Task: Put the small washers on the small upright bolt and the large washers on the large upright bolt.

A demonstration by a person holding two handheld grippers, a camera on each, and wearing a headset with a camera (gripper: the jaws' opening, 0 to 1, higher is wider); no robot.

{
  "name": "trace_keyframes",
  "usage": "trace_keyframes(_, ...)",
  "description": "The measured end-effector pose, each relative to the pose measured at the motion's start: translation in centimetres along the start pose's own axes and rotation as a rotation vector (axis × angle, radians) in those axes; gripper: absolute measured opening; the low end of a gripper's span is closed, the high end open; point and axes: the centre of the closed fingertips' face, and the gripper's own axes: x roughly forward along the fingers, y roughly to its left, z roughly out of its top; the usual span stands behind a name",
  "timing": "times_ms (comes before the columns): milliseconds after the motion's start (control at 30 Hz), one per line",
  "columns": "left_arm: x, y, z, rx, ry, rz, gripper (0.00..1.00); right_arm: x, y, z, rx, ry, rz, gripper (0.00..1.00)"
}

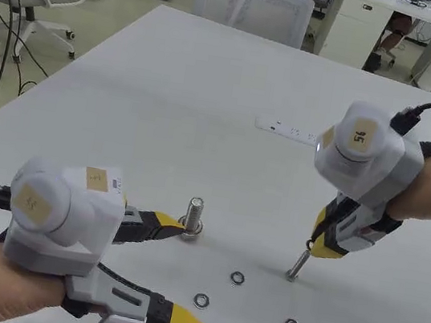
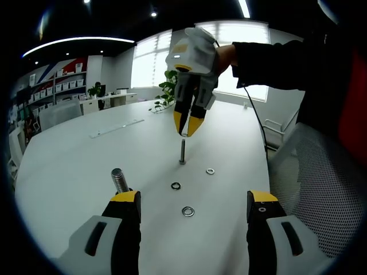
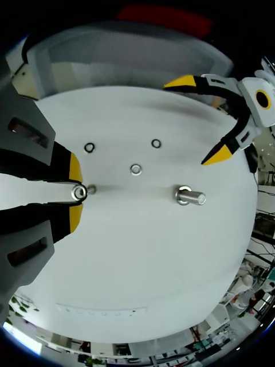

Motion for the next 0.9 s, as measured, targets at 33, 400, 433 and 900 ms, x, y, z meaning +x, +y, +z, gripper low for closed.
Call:
trace_keyframes(33, 0.0, 0.0, -0.1, -0.001, 0.002, -0.001, 0.75, 0.0, 0.0, 0.0, -0.001, 0.001, 0.002, 0.13)
trace_keyframes(400, 0.3, 0.0, -0.1, -0.008, 0.005, -0.002, 0.75, 0.8, -0.1, -0.4, 0.005, 0.001, 0.02, 0.13)
trace_keyframes(433, 0.3, 0.0, -0.1, -0.008, 0.006, -0.001, 0.75, 0.9, -0.1, -0.4, 0.006, 0.002, 0.021, 0.13)
trace_keyframes(900, 0.3, 0.2, -0.3, -0.014, 0.01, 0.001, 0.75, 2.7, -0.1, -0.5, 0.024, -0.001, 0.041, 0.13)
